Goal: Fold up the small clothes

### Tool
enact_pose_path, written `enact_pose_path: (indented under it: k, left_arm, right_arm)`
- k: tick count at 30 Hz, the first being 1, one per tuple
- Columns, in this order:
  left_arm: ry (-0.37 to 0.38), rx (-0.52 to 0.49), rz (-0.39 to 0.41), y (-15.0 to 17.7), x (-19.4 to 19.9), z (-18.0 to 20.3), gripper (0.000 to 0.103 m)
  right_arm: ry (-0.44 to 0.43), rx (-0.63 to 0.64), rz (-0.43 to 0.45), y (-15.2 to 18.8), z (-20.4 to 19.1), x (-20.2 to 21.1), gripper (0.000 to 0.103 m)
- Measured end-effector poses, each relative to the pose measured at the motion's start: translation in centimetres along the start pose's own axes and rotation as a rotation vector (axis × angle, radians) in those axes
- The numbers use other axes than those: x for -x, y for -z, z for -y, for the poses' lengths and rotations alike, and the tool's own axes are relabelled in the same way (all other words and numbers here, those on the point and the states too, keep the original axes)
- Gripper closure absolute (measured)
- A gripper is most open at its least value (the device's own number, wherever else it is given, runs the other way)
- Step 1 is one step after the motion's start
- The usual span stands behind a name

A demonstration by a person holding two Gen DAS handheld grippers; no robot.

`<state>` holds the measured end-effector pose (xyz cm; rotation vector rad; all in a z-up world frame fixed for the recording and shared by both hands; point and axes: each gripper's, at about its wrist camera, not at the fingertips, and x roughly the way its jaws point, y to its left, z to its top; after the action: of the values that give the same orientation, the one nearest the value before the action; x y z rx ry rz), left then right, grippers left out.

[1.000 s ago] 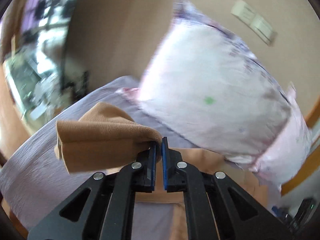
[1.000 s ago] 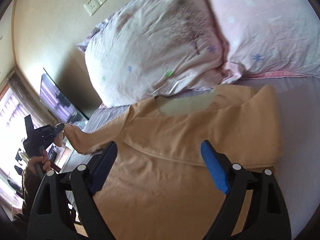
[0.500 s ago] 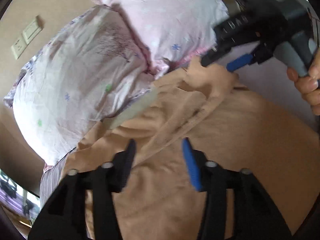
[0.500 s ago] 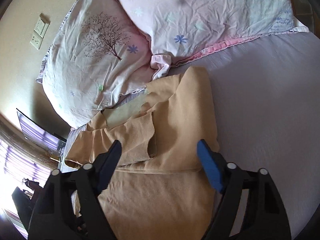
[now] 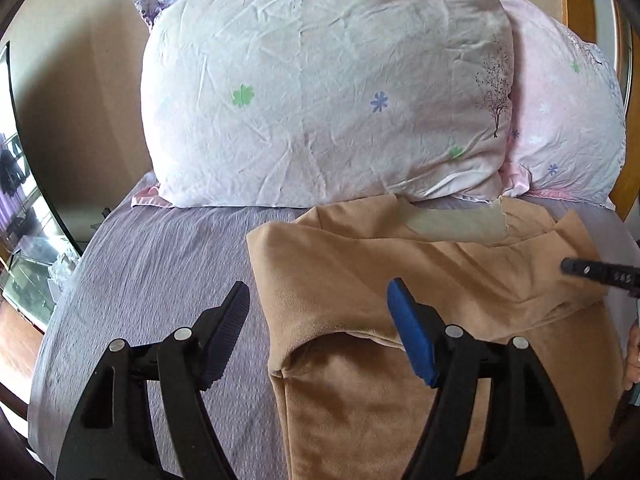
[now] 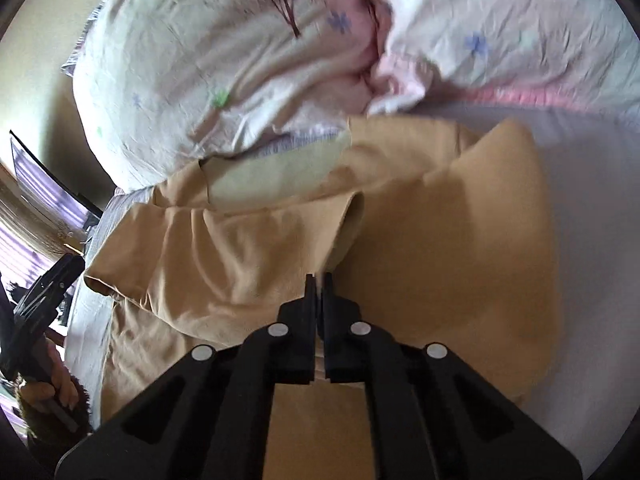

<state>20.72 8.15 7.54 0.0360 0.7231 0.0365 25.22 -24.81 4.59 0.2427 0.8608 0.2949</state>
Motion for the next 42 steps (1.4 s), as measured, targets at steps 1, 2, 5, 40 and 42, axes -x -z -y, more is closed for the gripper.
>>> enact_pose_path:
  k: [1,2,5,40,42]
  left_arm:
    - [0.002,0.0,0.0,0.3,0.1,0.0,0.031]
    - [0.006,-0.003,-0.001,0.5,0.2,0.1,0.03]
    - [0.008,-0.021,-0.014,1.1,-0.2,0.5,0.028]
    - [0.651,0.194,-0.166,27.0,15.7,-10.9,0.024]
    - [0.683,0.226,-0.19,27.5,13.9,-10.6,0.024]
  right_arm:
    - [0.002,-0.017,0.059,-0.3,0.4,1.6,0.101]
    - [0.029,-0.051,0.111,-0.5,1.3,3.1,0.101]
    - [0.195,-0.119,0.093,0.2,4.3,3.8,0.099]
    - [-0.428,-0.045,-0.22,28.3,6.8,18.8,0.008]
    - [-0.442,-0.09,-0.226,28.5,7.5,17.0,0.008]
